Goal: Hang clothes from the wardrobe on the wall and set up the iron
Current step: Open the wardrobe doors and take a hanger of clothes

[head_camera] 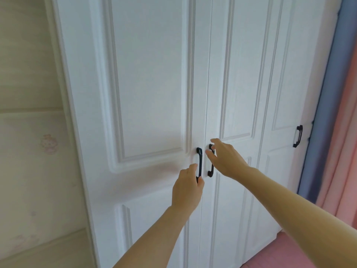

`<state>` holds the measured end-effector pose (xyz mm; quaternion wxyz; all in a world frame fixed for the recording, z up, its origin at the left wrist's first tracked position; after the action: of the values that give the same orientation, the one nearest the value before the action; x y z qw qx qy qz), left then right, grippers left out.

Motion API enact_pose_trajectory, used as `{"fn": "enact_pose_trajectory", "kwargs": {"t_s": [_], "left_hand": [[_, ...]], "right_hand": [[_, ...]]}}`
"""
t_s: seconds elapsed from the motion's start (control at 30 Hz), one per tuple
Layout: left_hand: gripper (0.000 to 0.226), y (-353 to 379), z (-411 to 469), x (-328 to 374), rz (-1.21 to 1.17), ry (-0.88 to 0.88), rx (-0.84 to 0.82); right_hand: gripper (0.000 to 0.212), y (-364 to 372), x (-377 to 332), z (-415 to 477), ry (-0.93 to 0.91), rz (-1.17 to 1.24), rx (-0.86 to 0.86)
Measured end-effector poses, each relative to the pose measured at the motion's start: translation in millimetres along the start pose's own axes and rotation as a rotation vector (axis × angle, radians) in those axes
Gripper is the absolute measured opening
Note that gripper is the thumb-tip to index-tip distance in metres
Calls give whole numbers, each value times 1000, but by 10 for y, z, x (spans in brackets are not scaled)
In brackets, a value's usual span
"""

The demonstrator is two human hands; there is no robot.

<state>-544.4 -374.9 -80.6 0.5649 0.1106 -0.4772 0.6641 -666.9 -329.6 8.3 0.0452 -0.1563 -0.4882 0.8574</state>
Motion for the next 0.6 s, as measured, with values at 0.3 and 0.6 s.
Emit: {"fn": "enact_pose_trajectory", "kwargs": {"t_s": [0.3, 0.6], "left_hand": [[50, 355, 253, -11, -159, -126, 62], [30, 455, 261, 1, -199, -133, 135]], "right_hand": [[52, 106, 121, 444, -5, 272, -54], [61, 65, 134, 564, 47, 448, -77]]}}
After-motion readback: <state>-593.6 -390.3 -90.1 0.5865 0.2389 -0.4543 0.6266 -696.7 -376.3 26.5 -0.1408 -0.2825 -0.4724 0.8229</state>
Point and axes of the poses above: each hand's wrist, its own z-axis towards the middle knuckle, its own y-axis out of the palm, x = y × z, the point moved 3 cm from there along z, towards the middle knuckle, and after that the axes turned 11 degrees about -z, right-handed, at the moved point
